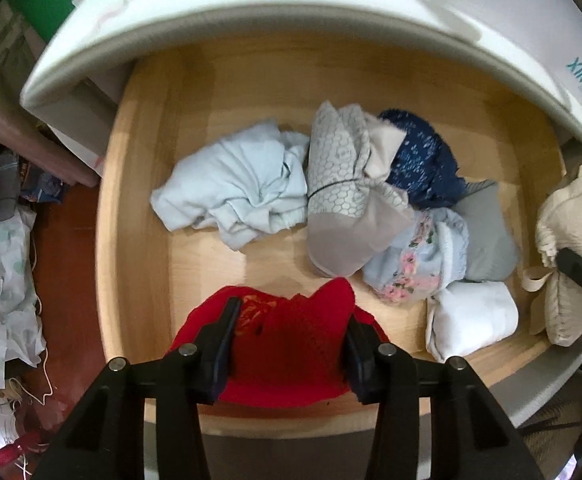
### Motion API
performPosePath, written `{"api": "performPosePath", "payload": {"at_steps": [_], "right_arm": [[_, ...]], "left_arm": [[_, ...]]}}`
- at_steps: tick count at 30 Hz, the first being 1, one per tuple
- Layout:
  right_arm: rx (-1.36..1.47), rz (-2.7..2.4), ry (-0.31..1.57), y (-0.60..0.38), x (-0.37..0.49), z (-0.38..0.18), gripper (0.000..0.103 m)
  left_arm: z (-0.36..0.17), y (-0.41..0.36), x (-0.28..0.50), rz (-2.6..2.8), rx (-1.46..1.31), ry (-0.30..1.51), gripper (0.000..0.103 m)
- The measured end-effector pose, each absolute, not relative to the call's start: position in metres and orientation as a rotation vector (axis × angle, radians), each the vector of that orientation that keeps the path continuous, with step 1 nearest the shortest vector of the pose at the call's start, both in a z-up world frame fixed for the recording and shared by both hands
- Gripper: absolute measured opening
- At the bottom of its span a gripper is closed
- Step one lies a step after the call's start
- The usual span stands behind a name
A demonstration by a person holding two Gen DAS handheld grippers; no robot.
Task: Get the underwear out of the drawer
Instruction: 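Lift the red sock into the white box and open the left tool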
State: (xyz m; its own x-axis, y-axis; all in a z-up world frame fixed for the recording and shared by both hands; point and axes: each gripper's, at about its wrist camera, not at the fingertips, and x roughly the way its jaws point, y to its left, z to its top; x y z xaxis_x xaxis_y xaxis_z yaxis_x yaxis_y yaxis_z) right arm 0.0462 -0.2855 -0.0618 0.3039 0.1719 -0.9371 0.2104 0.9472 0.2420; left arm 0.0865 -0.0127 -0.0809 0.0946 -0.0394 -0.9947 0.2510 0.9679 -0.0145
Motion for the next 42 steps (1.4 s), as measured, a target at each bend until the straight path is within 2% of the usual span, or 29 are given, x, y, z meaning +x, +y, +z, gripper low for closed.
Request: {"api": "performPosePath", "payload": {"at_steps": [15, 42], "right_arm": [[0.343, -0.027, 1.267, -0.285, 0.046, -0.061, 0.053], [0.278, -0.044, 1.273, -0.277, 0.049, -0.060, 0.053]], "left_arm": [[-0.006, -0.019, 0.078, -0.252, 0.148, 1.332, 0.046], [0.203, -0.031, 0.110, -0.298, 0.118, 0.934, 0.046]]}}
